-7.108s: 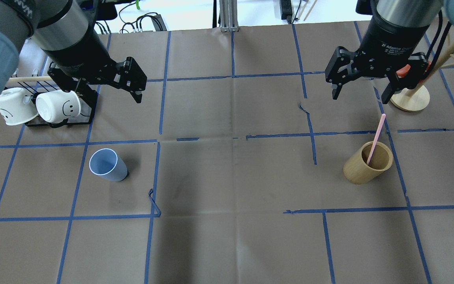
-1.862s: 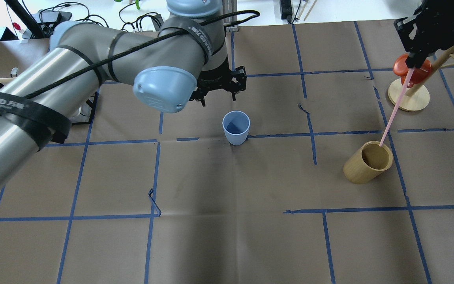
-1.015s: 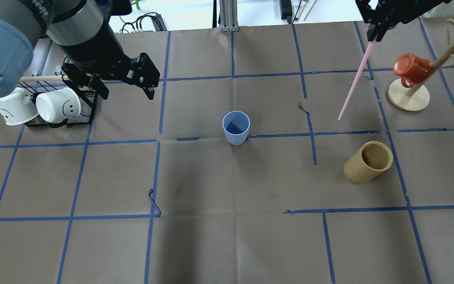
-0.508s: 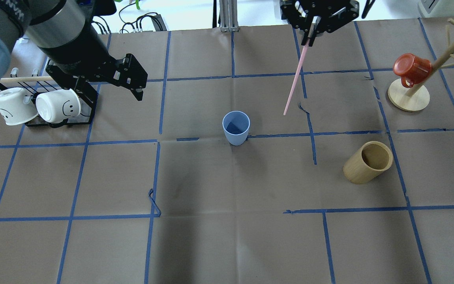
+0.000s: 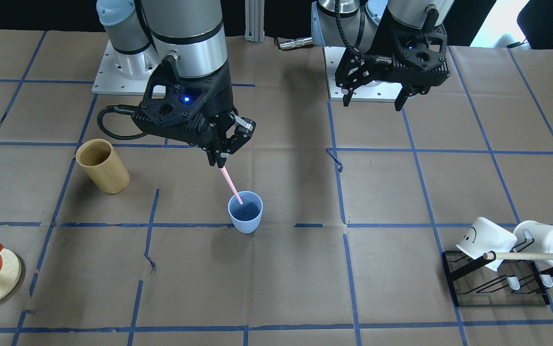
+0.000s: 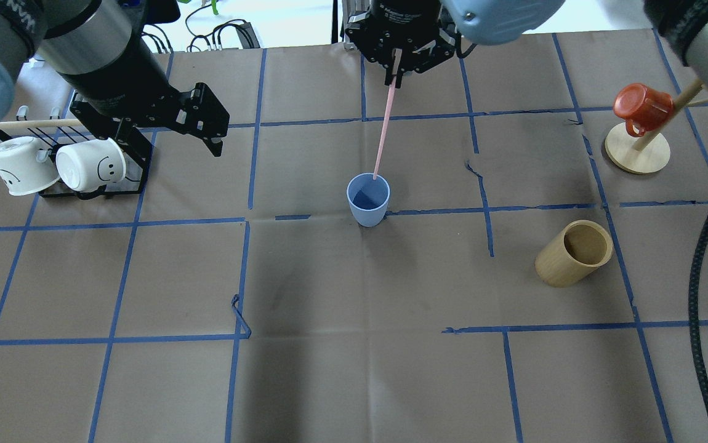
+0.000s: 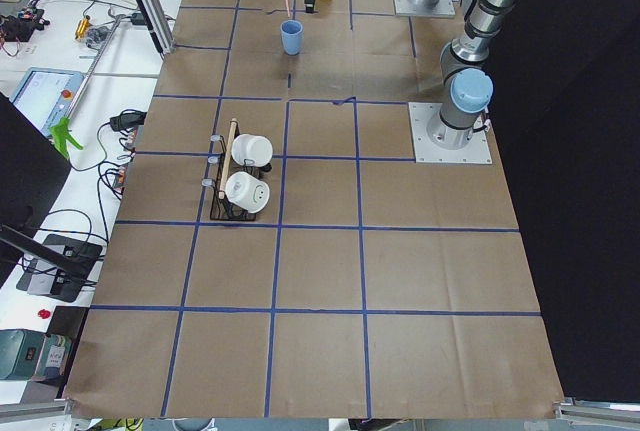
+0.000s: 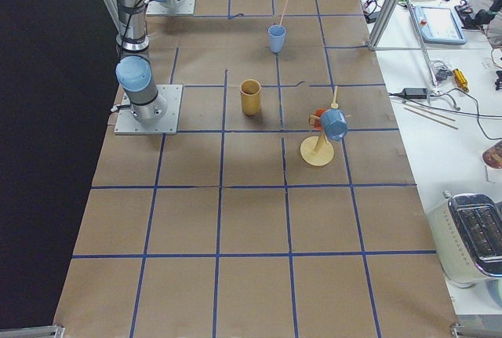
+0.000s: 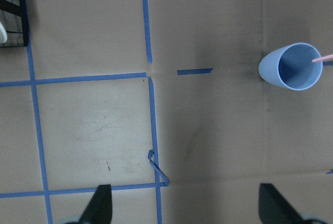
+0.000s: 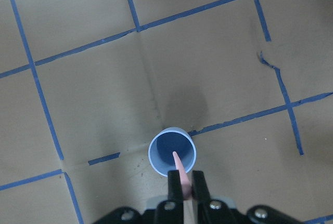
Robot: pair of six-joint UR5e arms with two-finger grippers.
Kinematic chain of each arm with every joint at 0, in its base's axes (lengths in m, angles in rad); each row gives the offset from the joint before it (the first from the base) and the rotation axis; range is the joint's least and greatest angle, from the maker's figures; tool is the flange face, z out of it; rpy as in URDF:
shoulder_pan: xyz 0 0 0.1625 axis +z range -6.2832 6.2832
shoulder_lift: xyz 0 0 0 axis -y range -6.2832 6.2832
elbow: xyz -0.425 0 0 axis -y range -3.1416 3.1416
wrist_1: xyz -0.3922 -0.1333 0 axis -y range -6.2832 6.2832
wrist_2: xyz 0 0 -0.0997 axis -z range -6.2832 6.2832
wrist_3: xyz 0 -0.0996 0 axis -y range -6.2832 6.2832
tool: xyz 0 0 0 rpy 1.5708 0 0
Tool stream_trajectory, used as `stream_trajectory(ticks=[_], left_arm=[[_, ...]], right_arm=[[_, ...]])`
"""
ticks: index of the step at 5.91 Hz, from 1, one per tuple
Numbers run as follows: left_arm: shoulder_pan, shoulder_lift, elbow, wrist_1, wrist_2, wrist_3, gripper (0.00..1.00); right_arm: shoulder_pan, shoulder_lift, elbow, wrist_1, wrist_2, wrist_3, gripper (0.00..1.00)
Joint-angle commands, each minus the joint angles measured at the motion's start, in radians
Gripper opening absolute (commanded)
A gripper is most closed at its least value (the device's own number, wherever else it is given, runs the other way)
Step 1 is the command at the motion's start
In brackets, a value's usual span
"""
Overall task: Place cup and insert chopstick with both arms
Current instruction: 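Carry the pink chopstick with the right gripper and lower it into the blue cup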
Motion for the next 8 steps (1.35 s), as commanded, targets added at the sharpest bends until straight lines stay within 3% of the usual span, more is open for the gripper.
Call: stream_trajectory(ticks=[1,3,6,7,8], left_arm=[[0.000,0.000,-0.001,0.000,0.000,-0.002,0.98],[0.000,-0.001,-0.001,0.000,-0.001,-0.002,0.98],[0.000,-0.001,-0.001,0.000,-0.001,-0.002,0.98],[-0.002,-0.001,-0.001,0.000,-0.001,-0.005,0.98],[0.000,-0.001,-0.001,0.000,-0.001,-0.005,0.98]], right_arm=[[0.021,0.017,0.012,-0.010,0.000,0.028,0.05],[0.021,0.031,0.063,-0.013,-0.003,0.012,0.06],[0.021,0.071,0.066,-0.013,-0.003,0.012,0.08],[0.021,0.080,0.072,-0.011,-0.002,0.011,0.23],[0.015,0.085,0.067,-0.013,0.000,0.009,0.84]])
